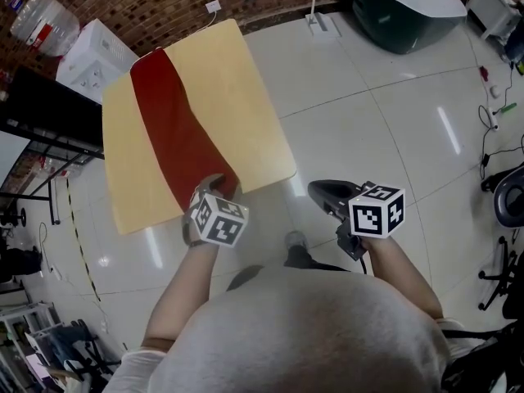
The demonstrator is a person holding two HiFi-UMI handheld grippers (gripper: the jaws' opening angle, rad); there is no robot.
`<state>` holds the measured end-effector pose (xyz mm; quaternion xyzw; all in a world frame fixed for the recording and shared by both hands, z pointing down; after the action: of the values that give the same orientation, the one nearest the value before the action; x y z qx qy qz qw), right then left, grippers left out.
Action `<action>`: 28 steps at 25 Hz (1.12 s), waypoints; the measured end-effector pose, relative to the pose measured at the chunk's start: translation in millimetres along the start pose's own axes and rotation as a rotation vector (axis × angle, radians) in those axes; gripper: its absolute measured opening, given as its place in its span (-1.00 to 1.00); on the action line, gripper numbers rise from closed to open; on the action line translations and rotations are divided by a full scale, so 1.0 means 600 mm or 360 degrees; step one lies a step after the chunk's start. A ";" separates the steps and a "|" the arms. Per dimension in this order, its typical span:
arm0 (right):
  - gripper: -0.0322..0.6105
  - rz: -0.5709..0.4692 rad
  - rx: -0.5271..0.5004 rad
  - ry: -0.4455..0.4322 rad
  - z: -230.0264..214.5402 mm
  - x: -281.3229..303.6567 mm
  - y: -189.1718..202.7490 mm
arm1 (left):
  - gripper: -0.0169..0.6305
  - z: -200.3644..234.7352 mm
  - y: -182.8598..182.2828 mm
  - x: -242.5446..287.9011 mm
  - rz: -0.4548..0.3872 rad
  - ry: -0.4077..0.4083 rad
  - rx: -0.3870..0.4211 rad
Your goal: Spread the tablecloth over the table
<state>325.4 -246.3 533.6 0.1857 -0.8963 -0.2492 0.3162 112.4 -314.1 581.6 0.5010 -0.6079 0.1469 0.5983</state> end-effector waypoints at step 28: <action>-0.90 -0.0100 -0.0074 0.0019 0.267 0.214 0.082 | -0.92 0.201 0.195 -0.259 -0.0813 0.0081 -0.0867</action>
<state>117.5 -216.8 514.2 0.2077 -0.8821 -0.2787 0.3179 -83.1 -287.3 465.7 0.4551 -0.4650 -0.1620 0.7419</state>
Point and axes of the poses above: the fingertips, and each gripper's own axes: x forward along the fingers, z to its left, y out of its underside, the point moved 5 cm from there along -x, backward along the fingers, and after that the axes turned 3 degrees about z, right-handed, at the moved point
